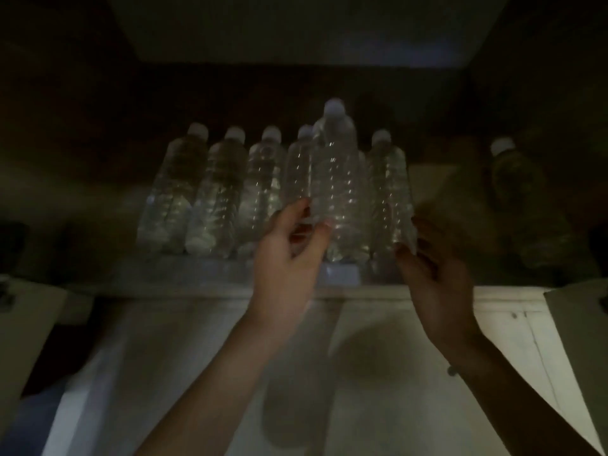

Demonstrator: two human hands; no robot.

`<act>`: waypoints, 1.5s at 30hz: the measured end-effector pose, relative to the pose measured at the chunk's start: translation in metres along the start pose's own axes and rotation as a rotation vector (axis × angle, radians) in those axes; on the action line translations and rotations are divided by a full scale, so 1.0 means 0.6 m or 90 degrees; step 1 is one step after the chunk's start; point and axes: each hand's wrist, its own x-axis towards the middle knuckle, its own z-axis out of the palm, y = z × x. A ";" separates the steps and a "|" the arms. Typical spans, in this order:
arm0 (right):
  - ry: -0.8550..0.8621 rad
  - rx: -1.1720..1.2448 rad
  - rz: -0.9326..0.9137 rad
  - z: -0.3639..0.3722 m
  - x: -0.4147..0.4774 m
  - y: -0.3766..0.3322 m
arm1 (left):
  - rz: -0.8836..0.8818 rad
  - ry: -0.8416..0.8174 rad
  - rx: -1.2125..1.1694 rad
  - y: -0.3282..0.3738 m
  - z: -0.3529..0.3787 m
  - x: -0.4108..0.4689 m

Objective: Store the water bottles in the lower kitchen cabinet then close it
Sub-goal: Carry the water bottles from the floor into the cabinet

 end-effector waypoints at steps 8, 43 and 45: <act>-0.064 -0.323 -0.026 -0.046 -0.195 -0.066 | 0.085 -0.127 0.491 0.009 -0.065 -0.217; 0.280 -0.503 0.113 -0.693 -0.657 -1.224 | 0.529 -0.542 0.542 1.289 -0.164 -0.505; 0.329 -0.488 0.160 -0.695 -0.696 -1.220 | 0.547 -0.593 0.524 1.289 -0.144 -0.522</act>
